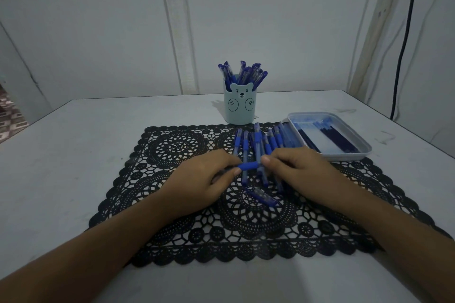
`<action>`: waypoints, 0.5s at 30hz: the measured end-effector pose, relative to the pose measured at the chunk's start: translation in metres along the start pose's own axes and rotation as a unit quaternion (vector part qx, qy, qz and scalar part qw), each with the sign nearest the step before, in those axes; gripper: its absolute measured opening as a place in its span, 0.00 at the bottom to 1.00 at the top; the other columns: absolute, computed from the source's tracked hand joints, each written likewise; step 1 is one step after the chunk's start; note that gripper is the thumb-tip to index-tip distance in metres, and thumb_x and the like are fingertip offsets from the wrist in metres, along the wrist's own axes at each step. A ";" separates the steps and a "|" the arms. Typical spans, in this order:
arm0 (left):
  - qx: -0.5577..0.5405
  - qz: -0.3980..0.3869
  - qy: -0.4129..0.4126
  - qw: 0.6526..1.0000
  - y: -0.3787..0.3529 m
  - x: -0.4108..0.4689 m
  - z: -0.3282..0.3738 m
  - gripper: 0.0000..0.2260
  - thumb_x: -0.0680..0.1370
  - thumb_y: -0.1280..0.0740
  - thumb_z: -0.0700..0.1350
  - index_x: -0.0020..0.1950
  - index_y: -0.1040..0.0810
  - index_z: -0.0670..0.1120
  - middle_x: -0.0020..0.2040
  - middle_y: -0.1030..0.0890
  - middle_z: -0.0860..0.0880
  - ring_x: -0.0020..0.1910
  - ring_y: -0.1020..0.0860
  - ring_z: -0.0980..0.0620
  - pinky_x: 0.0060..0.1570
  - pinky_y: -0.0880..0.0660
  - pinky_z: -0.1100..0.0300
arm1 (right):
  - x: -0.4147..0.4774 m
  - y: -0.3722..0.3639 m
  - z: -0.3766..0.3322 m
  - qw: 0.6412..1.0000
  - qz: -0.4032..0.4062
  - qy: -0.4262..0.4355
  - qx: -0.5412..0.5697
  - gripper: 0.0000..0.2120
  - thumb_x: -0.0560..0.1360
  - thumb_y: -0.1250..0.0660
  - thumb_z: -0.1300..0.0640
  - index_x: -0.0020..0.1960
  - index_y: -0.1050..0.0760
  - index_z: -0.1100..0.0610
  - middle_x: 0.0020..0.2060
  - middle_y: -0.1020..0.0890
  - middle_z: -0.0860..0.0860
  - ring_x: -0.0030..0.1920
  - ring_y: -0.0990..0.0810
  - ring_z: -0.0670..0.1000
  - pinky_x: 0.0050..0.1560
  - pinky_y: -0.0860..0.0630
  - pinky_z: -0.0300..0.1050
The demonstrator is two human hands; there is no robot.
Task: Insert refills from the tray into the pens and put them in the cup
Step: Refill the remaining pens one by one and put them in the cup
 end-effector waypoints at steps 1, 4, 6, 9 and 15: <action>-0.008 -0.001 -0.005 1.000 0.000 0.000 0.001 0.15 0.77 0.45 0.54 0.55 0.24 0.50 0.41 0.27 0.61 0.39 0.30 0.66 0.38 0.35 0.74 | 0.001 0.000 0.000 1.000 -0.006 0.001 0.009 0.14 0.76 0.40 0.48 0.32 0.27 0.49 0.23 0.26 0.45 0.23 0.30 0.39 0.27 0.34 0.30; -0.041 -0.006 -0.007 0.999 0.001 0.001 0.001 0.16 0.77 0.45 0.53 0.55 0.23 0.48 0.38 0.28 0.65 0.37 0.29 0.67 0.37 0.35 0.75 | 0.001 0.001 0.003 0.999 -0.008 0.012 0.030 0.12 0.75 0.38 0.52 0.33 0.26 0.50 0.23 0.24 0.41 0.23 0.28 0.39 0.26 0.35 0.28; -0.058 -0.012 -0.001 0.998 0.001 0.001 0.002 0.17 0.77 0.45 0.54 0.55 0.22 0.48 0.37 0.26 0.62 0.36 0.28 0.63 0.35 0.35 0.73 | 0.001 0.001 0.002 0.999 -0.001 0.027 0.026 0.11 0.74 0.37 0.50 0.34 0.25 0.49 0.24 0.24 0.40 0.24 0.29 0.40 0.26 0.36 0.28; -0.066 -0.015 0.007 0.998 0.002 0.001 0.002 0.17 0.76 0.46 0.55 0.53 0.22 0.48 0.35 0.24 0.57 0.34 0.28 0.59 0.32 0.35 0.70 | 0.000 0.001 0.003 0.998 0.015 0.058 0.000 0.11 0.70 0.40 0.43 0.36 0.24 0.47 0.26 0.23 0.50 0.24 0.31 0.43 0.26 0.36 0.33; -0.087 -0.022 0.027 0.996 0.001 0.001 -0.001 0.18 0.75 0.46 0.56 0.51 0.21 0.49 0.29 0.28 0.56 0.29 0.29 0.58 0.28 0.37 0.71 | 0.001 0.001 0.004 0.994 0.024 0.106 -0.015 0.13 0.71 0.40 0.43 0.38 0.22 0.50 0.26 0.23 0.49 0.27 0.28 0.49 0.27 0.34 0.37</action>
Point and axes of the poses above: each hand's wrist, its own x-axis towards the middle knuckle, its own y-axis out of the back of the hand, z = x × y, the point moved 2 cm from there along x, towards the middle knuckle
